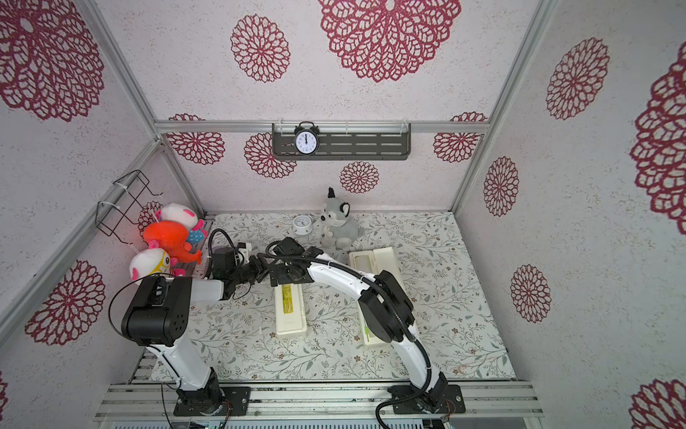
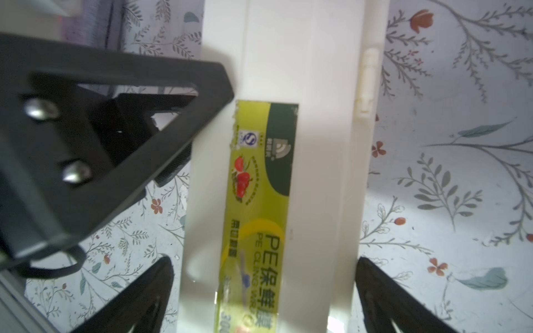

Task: Put plastic wrap rolls into dispensers
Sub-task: Close the lid on the plastic wrap cutting box.

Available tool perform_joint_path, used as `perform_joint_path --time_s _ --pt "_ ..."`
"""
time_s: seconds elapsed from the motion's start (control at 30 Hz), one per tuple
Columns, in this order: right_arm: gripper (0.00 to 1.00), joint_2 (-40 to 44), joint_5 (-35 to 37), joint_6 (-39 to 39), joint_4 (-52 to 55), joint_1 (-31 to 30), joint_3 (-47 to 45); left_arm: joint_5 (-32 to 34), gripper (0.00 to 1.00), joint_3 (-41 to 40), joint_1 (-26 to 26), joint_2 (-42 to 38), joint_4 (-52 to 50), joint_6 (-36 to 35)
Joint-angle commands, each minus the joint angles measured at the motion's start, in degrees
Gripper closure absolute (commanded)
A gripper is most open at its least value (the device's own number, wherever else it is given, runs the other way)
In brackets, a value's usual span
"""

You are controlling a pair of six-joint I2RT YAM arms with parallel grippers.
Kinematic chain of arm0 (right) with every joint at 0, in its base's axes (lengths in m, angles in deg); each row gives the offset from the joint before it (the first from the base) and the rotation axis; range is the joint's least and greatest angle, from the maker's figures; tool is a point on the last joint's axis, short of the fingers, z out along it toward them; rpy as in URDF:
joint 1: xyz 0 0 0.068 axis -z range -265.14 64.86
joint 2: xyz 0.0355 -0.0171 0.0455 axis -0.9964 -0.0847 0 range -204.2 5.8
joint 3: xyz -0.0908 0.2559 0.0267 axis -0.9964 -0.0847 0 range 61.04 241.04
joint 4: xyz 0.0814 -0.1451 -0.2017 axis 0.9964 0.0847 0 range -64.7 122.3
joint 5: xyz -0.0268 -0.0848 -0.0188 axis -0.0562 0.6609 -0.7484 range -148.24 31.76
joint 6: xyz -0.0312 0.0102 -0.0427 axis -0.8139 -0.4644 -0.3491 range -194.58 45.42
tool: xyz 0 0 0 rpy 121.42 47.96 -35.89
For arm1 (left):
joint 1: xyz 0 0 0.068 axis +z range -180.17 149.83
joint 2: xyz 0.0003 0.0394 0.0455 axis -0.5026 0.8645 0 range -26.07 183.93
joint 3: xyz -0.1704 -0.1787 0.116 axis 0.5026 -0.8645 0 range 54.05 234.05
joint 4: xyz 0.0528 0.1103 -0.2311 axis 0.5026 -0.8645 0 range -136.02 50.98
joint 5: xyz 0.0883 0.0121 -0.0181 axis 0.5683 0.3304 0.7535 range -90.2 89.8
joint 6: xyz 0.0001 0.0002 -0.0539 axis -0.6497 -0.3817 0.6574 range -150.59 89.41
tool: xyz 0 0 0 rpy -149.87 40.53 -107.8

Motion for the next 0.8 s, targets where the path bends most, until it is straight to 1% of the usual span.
perform_joint_path --time_s 0.0,0.07,0.17,0.27,0.37,0.5,0.6,0.77 --pt "0.01 7.3 -3.1 -0.3 -5.9 0.9 -3.5 6.1 0.37 -1.3 0.1 3.0 -8.4 -1.1" --pt "0.01 8.9 -4.0 -1.0 -8.1 1.5 -6.2 6.0 0.37 -1.2 0.1 2.7 -8.5 -1.1" --pt "0.02 10.1 -5.8 -2.8 -8.5 2.6 -9.2 4.9 0.37 -1.3 0.0 2.1 -8.5 -1.0" --pt "0.04 12.8 -7.5 -2.8 -11.8 3.7 -16.1 5.1 0.36 -1.6 0.0 0.2 -10.5 -2.1" --pt "0.06 16.0 -10.9 -2.8 -16.9 4.5 -24.0 5.7 0.36 -1.3 0.0 -1.0 -12.7 -3.3" --pt "0.08 18.8 -17.0 -3.0 -23.0 4.5 -31.7 5.7 0.36 -0.7 0.0 -0.9 -13.6 -3.3" --pt "0.12 18.8 -19.9 -1.7 -26.7 4.5 -35.2 5.7 0.36 -0.9 -0.1 -1.3 -13.7 -3.0" --pt "0.17 17.1 -24.2 0.7 -31.6 4.4 -36.6 3.9 0.34 -0.6 -0.3 -3.6 -14.9 -3.2"
